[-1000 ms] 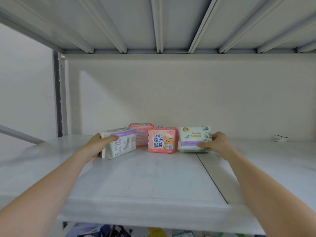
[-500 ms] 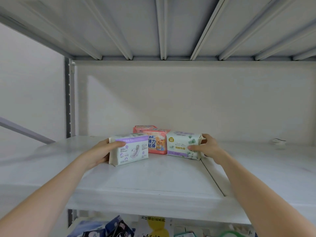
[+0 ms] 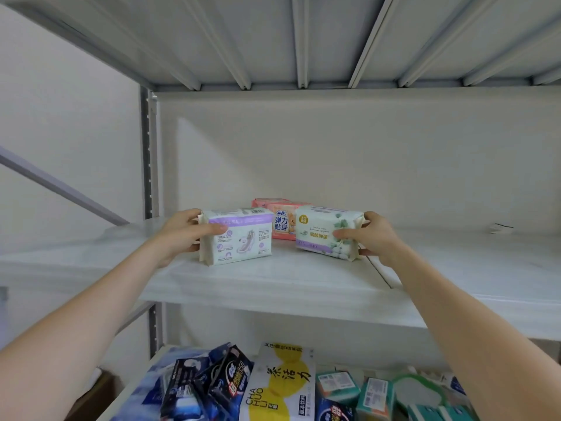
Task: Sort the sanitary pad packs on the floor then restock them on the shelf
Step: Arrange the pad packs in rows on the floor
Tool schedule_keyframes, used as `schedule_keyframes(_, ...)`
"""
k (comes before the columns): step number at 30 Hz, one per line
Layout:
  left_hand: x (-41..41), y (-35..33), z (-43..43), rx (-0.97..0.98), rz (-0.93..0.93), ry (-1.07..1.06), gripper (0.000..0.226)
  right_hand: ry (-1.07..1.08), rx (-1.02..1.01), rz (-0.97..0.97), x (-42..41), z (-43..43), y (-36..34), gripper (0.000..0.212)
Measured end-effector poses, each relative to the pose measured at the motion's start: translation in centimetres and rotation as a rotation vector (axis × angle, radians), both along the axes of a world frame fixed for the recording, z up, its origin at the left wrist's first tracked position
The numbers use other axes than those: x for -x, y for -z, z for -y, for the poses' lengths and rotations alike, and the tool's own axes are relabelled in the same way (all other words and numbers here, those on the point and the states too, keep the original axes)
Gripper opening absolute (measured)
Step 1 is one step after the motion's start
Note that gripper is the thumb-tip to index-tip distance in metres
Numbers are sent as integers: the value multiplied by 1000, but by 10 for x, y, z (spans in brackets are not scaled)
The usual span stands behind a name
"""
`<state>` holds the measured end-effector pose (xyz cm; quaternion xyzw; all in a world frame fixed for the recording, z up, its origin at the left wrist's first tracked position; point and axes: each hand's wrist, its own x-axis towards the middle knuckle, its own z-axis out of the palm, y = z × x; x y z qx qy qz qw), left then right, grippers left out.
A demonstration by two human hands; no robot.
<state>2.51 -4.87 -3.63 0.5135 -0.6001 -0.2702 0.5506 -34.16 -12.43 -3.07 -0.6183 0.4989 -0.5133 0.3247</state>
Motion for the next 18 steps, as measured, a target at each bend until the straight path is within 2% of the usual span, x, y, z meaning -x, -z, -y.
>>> schedule_keyframes(7,13,10,-42,109,-159,-111,31,1,47,145,4,-50,2,62)
schedule_keyframes(11,19,12,-76,123,-248,-62,35,15,83,233,12,-95,0,58)
schedule_keyframes(18,20,21,-143,158,-250,16,37,31,119,301,19,-193,10,50)
